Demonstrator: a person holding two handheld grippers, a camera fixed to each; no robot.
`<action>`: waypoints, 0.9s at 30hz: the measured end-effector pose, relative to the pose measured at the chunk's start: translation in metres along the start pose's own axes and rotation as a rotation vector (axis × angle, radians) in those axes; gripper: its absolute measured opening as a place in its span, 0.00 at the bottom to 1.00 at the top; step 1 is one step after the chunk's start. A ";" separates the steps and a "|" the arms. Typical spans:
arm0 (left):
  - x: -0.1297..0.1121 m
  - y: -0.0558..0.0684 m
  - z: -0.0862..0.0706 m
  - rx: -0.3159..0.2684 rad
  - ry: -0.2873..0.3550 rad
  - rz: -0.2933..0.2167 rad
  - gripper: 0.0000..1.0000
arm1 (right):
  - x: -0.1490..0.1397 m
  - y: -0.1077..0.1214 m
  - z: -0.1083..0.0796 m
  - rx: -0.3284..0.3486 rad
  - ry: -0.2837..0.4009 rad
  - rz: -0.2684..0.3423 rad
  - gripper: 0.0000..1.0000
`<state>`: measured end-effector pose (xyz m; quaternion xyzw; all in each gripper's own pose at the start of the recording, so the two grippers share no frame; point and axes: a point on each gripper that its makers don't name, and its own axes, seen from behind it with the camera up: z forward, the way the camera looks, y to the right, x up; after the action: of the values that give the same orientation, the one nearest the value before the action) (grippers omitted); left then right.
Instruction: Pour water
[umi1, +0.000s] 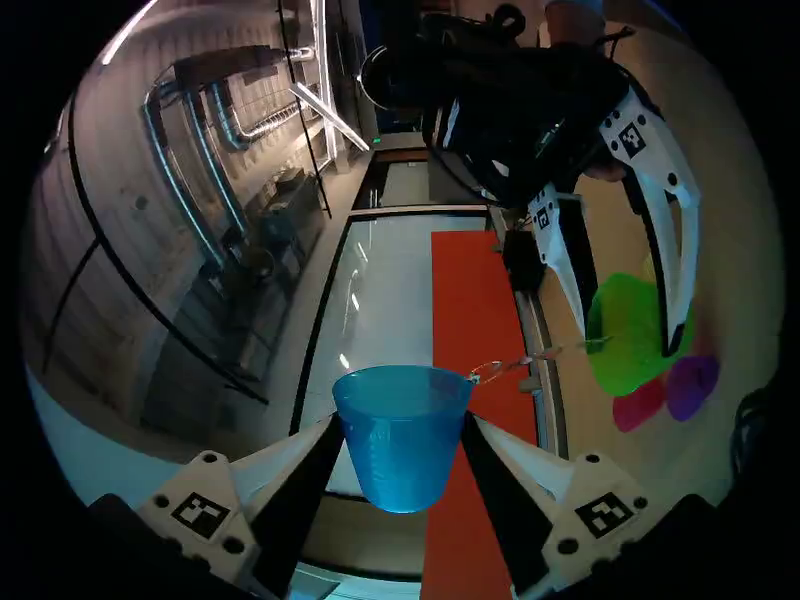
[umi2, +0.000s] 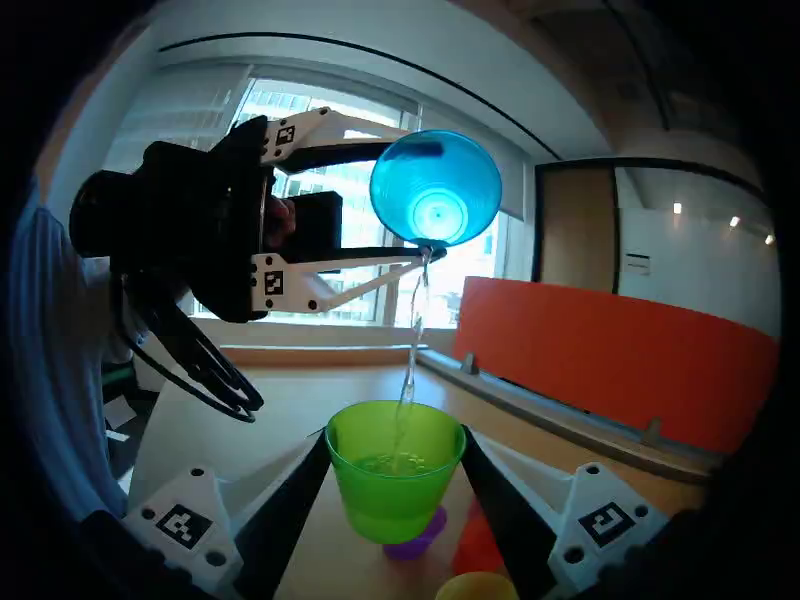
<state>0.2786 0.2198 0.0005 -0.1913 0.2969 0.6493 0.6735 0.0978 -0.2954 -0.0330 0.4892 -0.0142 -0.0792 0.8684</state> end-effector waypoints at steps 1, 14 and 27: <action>0.001 0.000 0.000 0.002 0.002 0.004 0.83 | 0.000 0.000 0.000 -0.001 0.000 0.000 0.92; 0.012 0.002 -0.005 0.017 0.011 0.054 0.83 | 0.002 0.002 0.001 -0.009 0.009 0.006 0.92; 0.001 0.007 -0.001 -0.021 -0.006 -0.126 0.83 | 0.004 0.004 -0.001 -0.018 0.018 0.011 0.92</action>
<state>0.2716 0.2203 -0.0005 -0.2149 0.2755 0.6091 0.7120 0.1028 -0.2931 -0.0299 0.4822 -0.0085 -0.0700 0.8732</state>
